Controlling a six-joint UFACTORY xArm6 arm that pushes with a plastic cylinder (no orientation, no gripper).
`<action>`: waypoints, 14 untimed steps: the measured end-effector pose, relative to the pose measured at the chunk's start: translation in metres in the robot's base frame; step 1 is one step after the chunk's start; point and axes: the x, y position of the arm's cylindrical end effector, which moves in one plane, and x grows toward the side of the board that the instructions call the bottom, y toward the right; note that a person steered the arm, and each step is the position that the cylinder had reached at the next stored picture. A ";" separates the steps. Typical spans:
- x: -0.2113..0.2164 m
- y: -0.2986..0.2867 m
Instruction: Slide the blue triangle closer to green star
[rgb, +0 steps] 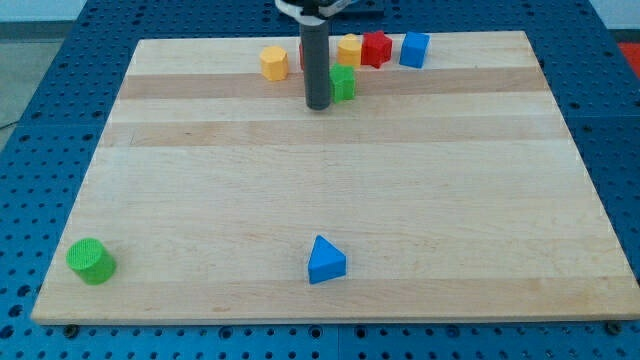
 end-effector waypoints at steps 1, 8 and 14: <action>-0.014 0.038; 0.278 0.078; 0.178 -0.040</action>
